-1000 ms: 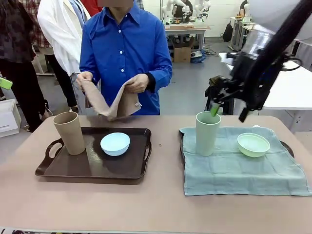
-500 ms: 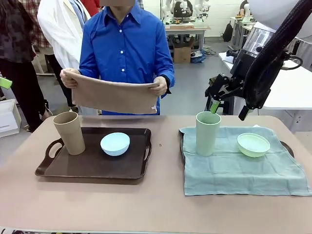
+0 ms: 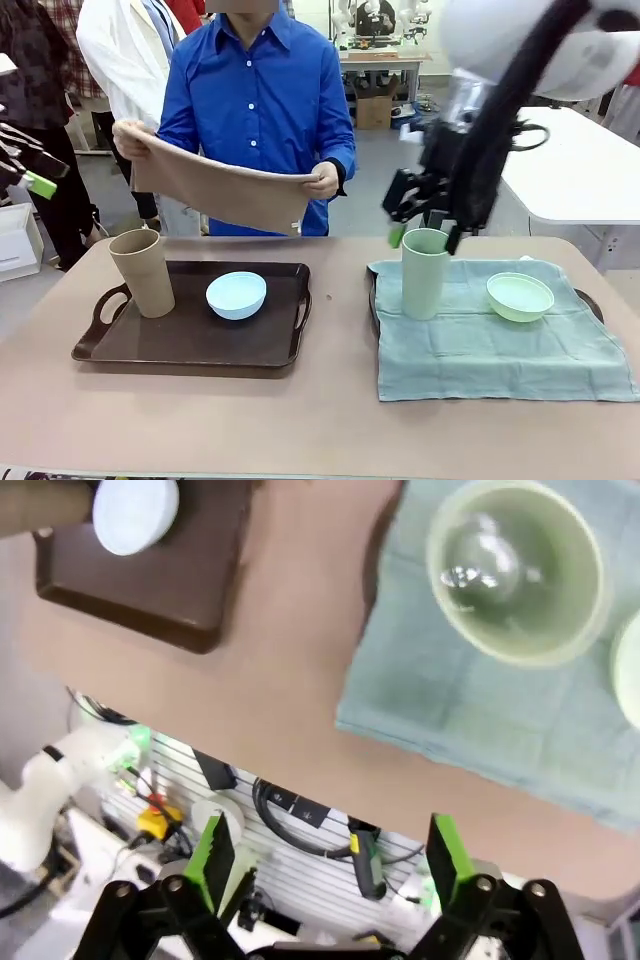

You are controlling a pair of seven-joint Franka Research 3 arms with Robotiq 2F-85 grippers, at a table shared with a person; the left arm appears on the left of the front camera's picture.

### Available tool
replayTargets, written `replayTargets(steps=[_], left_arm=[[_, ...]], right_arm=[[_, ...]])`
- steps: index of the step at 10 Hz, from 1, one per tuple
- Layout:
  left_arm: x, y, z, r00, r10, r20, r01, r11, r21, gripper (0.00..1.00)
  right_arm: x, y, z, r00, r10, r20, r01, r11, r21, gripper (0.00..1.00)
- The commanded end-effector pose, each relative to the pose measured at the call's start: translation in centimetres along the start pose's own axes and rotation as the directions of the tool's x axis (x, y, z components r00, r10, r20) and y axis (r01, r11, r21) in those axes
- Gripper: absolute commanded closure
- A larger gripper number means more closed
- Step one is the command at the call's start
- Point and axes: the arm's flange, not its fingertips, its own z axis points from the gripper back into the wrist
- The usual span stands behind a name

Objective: Set up a tray with a mat and arrange the tableware.
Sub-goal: Pick up the Picnic Bowl and Reusable plastic cup from the Handle tray in front of the human's position and hold them in the air.

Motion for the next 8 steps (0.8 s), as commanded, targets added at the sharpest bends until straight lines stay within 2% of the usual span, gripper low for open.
replayTargets(steps=[1, 2, 4, 5, 7, 8], left_arm=[[-1.3, 3.3, 0.1, 0.99, -0.133, -0.036, 0.129, 0.987, -0.1, 0.0], [-1.7, 4.0, -0.4, 0.982, -0.188, -0.033, 0.183, 0.976, -0.116, 0.0], [-2.5, 4.6, -1.7, 0.967, -0.254, -0.034, 0.239, 0.943, -0.229, 0.0], [-2.4, 4.9, -2.7, 0.96, -0.278, 0.005, 0.268, 0.92, -0.286, 0.0], [-1.9, 4.3, -4.8, 0.948, -0.317, 0.026, 0.308, 0.896, -0.321, 0.0], [-1.8, 4.2, -6.0, 0.954, -0.298, 0.023, 0.288, 0.898, -0.331, 0.0]], right_arm=[[5.9, 3.1, -1.3, 0.995, 0.082, -0.055, -0.086, 0.994, -0.064, 0.0], [8.1, 5.1, -2.8, 0.991, 0.116, -0.066, -0.121, 0.99, -0.077, 0.0], [11.9, 9.2, -5.7, 0.985, 0.16, -0.063, -0.166, 0.982, -0.094, 0.0], [13.7, 10.2, -7.0, 0.983, 0.176, -0.054, -0.18, 0.979, -0.091, 0.0], [16.9, 11.9, -10.5, 0.968, 0.236, -0.09, -0.238, 0.971, -0.007, 0.0], [17.4, 12.2, -11.9, 0.961, 0.251, -0.113, -0.249, 0.968, 0.029, 0.0]])
